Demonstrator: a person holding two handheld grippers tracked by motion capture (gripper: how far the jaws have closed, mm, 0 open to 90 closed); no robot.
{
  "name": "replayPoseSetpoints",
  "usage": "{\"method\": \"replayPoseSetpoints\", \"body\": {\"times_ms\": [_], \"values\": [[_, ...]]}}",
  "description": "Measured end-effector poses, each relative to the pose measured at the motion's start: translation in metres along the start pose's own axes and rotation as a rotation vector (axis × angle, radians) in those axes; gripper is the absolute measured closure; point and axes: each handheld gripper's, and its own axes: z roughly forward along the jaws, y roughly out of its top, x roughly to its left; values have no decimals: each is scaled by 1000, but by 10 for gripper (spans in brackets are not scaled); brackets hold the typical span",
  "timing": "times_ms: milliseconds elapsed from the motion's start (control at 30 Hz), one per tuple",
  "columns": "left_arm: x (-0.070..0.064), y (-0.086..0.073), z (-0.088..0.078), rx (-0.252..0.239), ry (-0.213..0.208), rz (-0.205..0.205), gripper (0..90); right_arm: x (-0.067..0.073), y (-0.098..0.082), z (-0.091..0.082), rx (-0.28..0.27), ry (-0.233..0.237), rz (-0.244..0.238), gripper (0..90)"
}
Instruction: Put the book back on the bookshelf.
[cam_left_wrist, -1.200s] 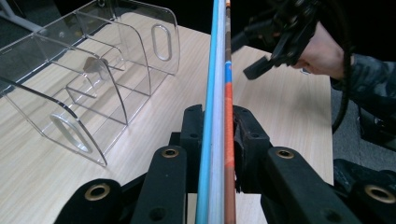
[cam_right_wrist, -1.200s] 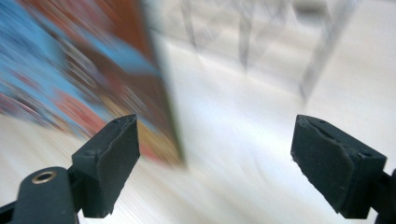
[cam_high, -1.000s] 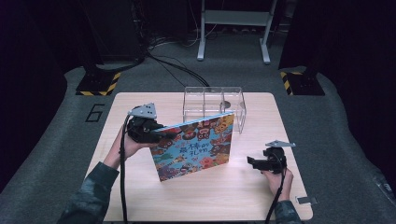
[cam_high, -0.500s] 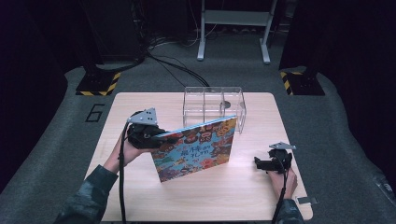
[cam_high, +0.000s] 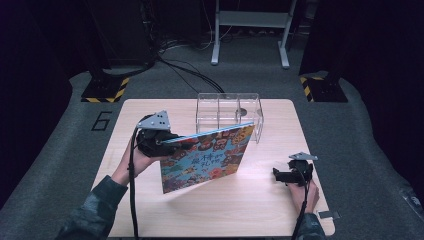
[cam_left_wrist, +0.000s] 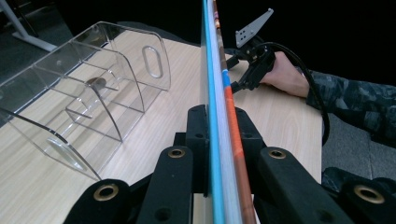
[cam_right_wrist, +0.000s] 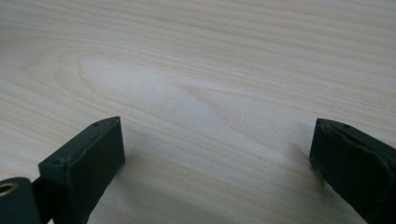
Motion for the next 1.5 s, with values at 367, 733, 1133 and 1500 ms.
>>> {"method": "replayPoseSetpoints", "body": {"times_ms": [367, 733, 1133, 1500], "values": [[4, 8, -11, -9, 54, -9, 807, -3, 1, 2, -1, -3, -2, 19], [10, 16, -33, -58, 118, -35, 807, -4, 2, 2, -2, 0, -2, 19], [26, 15, -46, -80, 198, -97, 806, -4, 2, 2, -2, -1, -3, 20], [36, 11, -47, -102, 236, -153, 805, -4, 2, 2, -3, -2, -1, 23]]}}
